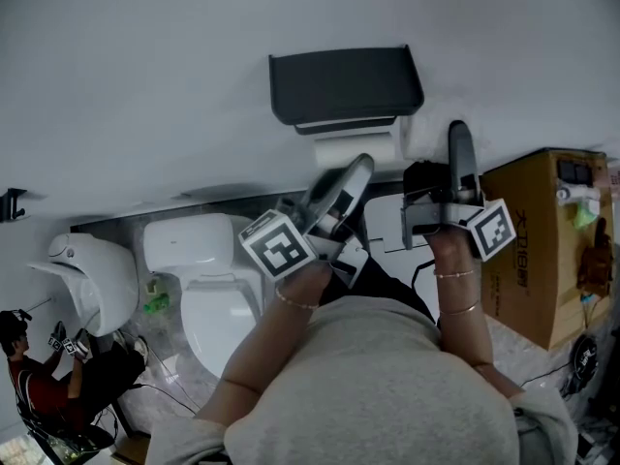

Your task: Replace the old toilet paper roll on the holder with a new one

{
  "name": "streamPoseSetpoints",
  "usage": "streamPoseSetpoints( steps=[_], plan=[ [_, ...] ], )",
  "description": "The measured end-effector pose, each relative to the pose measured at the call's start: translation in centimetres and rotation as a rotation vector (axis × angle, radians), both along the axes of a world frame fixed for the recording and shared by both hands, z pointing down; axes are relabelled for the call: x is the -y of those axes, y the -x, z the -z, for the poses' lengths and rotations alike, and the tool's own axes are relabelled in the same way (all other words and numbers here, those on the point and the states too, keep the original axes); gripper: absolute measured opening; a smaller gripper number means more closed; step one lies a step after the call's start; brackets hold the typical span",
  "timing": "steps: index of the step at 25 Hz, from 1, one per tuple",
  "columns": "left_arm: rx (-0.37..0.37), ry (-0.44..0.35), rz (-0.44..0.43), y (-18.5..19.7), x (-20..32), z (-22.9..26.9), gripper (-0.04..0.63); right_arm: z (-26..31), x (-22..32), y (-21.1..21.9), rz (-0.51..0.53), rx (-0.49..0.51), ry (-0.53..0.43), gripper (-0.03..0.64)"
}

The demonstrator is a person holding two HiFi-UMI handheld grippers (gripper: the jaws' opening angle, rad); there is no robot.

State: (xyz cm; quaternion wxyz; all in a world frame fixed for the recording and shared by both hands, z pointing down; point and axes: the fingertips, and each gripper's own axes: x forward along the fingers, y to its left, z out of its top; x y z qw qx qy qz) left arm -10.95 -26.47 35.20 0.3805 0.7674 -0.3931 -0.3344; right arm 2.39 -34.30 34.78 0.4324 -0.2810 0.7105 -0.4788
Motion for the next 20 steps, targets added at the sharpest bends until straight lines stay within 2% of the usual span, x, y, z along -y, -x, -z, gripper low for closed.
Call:
streamPoseSetpoints(
  steps=[13, 20],
  plan=[
    [0.014, 0.013, 0.042, 0.8, -0.8, -0.5, 0.189, -0.6, 0.3, 1.7, 0.057, -0.005, 0.008, 0.44],
    [-0.012, 0.027, 0.065, 2.6, -1.6, -1.1, 0.188, -1.0, -0.3, 4.1, 0.085, -0.018, 0.014, 0.44]
  ],
)
